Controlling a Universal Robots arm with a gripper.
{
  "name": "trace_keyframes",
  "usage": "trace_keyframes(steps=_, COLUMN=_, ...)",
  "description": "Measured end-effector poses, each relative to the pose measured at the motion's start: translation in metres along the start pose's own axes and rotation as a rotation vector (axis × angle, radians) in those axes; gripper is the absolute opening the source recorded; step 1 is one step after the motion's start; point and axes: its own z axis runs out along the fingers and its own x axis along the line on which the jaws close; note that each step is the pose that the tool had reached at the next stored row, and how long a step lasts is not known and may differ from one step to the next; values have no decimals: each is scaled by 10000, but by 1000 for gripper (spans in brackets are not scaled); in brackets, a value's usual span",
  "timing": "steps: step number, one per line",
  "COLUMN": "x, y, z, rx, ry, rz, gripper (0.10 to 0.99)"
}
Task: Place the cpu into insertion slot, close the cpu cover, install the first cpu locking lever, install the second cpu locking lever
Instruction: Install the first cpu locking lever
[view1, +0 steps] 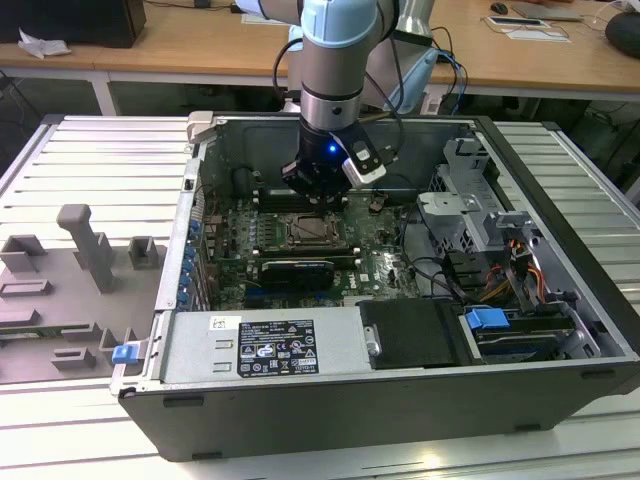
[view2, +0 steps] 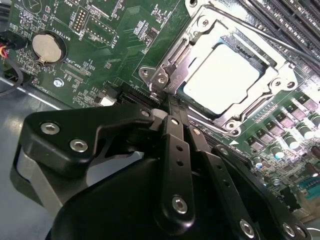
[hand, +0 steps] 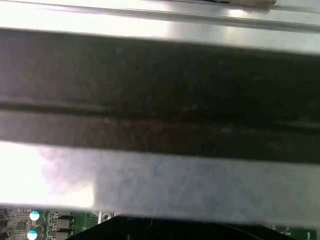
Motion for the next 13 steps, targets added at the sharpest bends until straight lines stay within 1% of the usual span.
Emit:
trace_keyframes(steps=2, x=0, y=-1, z=21, rx=67, ry=3, rz=-1, gripper=106)
trace_keyframes(steps=4, x=-1, y=1, z=15, rx=56, ry=-5, rz=-1, gripper=106)
trace_keyframes(steps=5, x=-1, y=3, z=-30, rx=44, ry=-4, rz=-1, gripper=106)
trace_keyframes(steps=8, x=-2, y=7, z=-86, rx=39, ry=-1, rz=-1, gripper=106)
trace_keyframes(steps=9, x=-3, y=10, z=-118, rx=22, ry=-3, rz=-1, gripper=106)
trace_keyframes(steps=12, x=-4, y=13, z=-162, rx=-188, ry=-16, rz=2, gripper=106)
trace_keyframes(steps=13, x=-1, y=13, z=-165, rx=-218, ry=-20, rz=4, gripper=106)
